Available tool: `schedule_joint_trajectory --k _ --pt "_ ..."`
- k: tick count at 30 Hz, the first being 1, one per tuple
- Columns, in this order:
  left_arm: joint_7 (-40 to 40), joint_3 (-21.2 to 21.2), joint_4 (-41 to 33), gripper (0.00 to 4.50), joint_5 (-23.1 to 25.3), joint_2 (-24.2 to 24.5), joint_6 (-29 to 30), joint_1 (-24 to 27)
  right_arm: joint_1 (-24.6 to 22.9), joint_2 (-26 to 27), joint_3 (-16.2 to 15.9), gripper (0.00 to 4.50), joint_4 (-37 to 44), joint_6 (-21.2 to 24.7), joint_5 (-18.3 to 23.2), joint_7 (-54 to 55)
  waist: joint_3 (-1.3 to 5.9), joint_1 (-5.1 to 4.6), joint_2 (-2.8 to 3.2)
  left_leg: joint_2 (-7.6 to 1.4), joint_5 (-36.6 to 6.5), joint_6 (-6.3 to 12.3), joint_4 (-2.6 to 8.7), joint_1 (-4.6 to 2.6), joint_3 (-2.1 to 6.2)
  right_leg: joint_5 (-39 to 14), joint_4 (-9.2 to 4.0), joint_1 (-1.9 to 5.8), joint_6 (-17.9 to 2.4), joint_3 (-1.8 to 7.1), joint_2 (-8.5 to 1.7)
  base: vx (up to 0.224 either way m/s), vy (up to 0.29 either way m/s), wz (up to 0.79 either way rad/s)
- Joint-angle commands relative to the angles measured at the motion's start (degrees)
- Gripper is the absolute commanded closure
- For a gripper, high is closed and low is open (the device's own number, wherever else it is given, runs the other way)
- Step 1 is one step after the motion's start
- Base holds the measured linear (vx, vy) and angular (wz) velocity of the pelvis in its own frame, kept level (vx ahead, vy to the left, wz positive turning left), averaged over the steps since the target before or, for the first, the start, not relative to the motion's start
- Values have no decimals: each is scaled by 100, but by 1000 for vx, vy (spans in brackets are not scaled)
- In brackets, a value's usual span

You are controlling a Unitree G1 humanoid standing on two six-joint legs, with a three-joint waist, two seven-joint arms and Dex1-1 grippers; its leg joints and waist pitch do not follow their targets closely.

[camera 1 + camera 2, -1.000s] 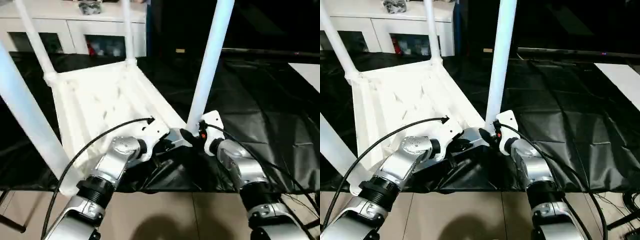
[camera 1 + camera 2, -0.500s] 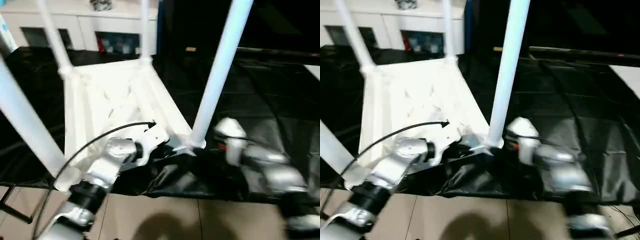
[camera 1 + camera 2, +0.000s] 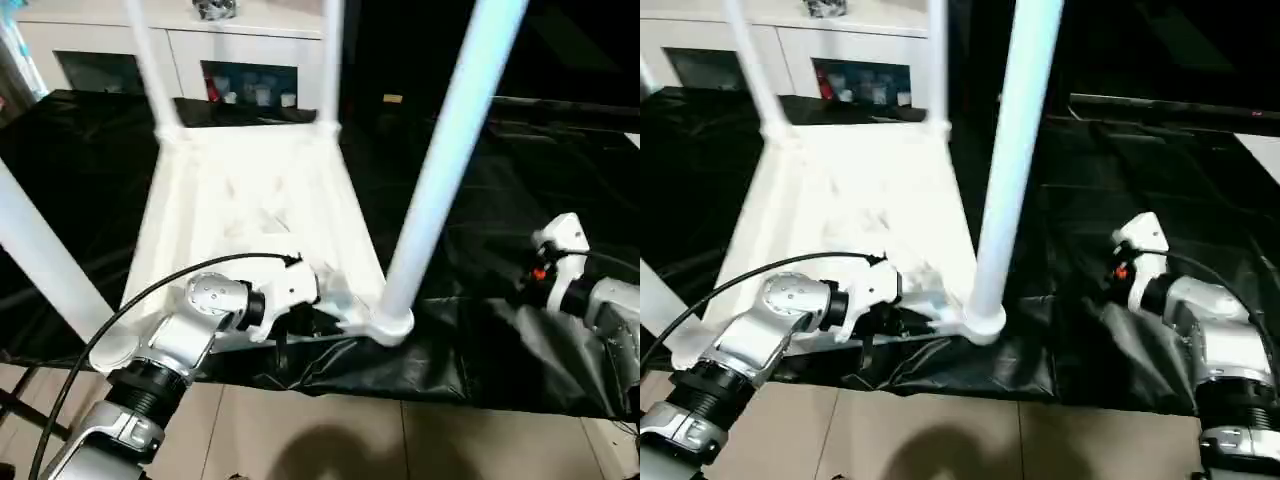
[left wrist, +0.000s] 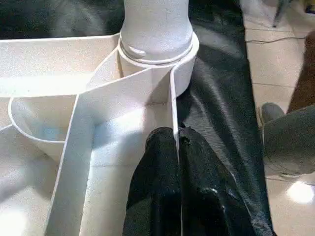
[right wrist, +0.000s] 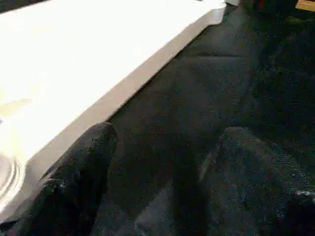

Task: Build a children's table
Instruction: Rotate leg to tighten

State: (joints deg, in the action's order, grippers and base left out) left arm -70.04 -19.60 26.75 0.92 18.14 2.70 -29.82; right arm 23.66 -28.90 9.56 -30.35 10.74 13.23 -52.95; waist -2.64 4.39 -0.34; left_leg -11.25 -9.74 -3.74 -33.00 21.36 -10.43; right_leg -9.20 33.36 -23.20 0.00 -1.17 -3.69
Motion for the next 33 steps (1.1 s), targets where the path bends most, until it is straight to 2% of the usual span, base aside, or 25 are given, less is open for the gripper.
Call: schedule_joint_trajectory --k 1,5,9,12,16,17,19,20,21,23,25,28,29,31,32,33 --pt "-200 -64 31 450 -136 -78 -383 -253 -52 94 -49 63 185 -25 49 130 375 -22 -28 -156 -1153 334 310 -98 -15 -1126 -327 255 -1349 106 -289 0 0 0" --pt "-279 -47 214 450 -102 -13 -620 -276 -153 294 -132 63 323 -64 54 218 374 37 8 -170 -1169 270 319 -106 -18 -1152 -319 250 -1305 109 -300 0 0 0" --pt "-498 64 249 450 -230 165 -707 -263 -146 621 -170 63 364 -120 79 474 373 39 12 -165 -1119 226 333 -84 -15 -1176 -295 262 -1287 105 -313 0 0 0" --pt "-661 100 263 450 -300 300 -851 -222 -105 781 -143 63 334 -175 84 668 371 51 25 -178 -1170 191 329 -116 -31 -1197 -303 226 -1292 112 -308 0 0 0" --pt "-787 154 203 450 -343 487 -1040 -167 12 929 -78 63 226 -203 116 877 372 62 11 -194 -1163 124 339 -120 -56 -1180 -273 222 -1274 111 -313 0 0 0" --pt "-762 167 223 450 -324 514 -1129 -170 26 948 -80 63 220 -206 106 904 368 63 27 -199 -1178 110 340 -126 -61 -1171 -273 211 -1265 113 -311 0 0 0" --pt "-552 313 239 450 -364 503 -1249 -188 76 1014 -67 63 162 -205 105 975 367 69 2 -197 -1197 95 339 -128 -68 -1184 -267 214 -1257 116 -316 0 0 0" --pt "-544 317 240 423 -365 501 -1255 -189 77 1015 -66 58 161 -204 105 977 365 67 12 -198 -1206 85 341 -124 -69 -1198 -270 212 -1250 117 -323 0 0 0" --pt "-494 361 227 423 -387 496 -1272 -187 81 1044 -74 58 162 -203 105 993 360 64 -27 -198 -1215 88 344 -120 -73 -1228 -276 214 -1237 116 -319 0 0 0" --pt "-530 405 187 423 -457 526 -1300 -156 63 1113 -152 58 157 -249 65 1019 362 69 -26 -192 -1172 94 339 -108 -70 -1272 -269 218 -1200 123 -336 0 0 0" --pt "-509 484 41 387 -547 577 -1322 -80 37 1160 -184 56 197 -242 71 1073 360 74 -35 -192 -1160 71 332 -95 -71 -1264 -256 216 -1210 131 -338 0 0 0" --pt "-423 620 -169 382 -675 627 -1336 12 5 1198 -205 56 257 -216 75 1131 348 67 -28 -190 -1252 51 330 -100 -73 -1370 -257 203 -1199 134 -334 0 0 0" --pt "-202 863 -450 382 -867 631 -1140 133 -52 1244 -210 56 376 -164 74 1231 339 67 7 -184 -1301 37 334 -105 -70 -1490 -274 190 -1164 136 -329 0 0 0" --pt "-79 963 -574 342 -929 632 -1005 190 -81 1266 -204 56 435 -129 68 1295 341 49 -3 -181 -1284 9 339 -79 -62 -1467 -261 209 -1141 134 -326 0 0 0" --pt "143 1063 -673 344 -931 626 -830 235 -99 1285 -200 56 481 -106 33 1395 341 31 -1 -182 -1346 -11 334 -109 -71 -1496 -266 178 -1121 141 -304 0 0 0" --pt "417 1189 -756 344 -936 607 -648 289 -127 1304 -222 56 546 -117 -52 1540 340 32 17 -172 -1364 -11 336 -109 -62 -1532 -276 179 -1114 139 -303 0 0 0"
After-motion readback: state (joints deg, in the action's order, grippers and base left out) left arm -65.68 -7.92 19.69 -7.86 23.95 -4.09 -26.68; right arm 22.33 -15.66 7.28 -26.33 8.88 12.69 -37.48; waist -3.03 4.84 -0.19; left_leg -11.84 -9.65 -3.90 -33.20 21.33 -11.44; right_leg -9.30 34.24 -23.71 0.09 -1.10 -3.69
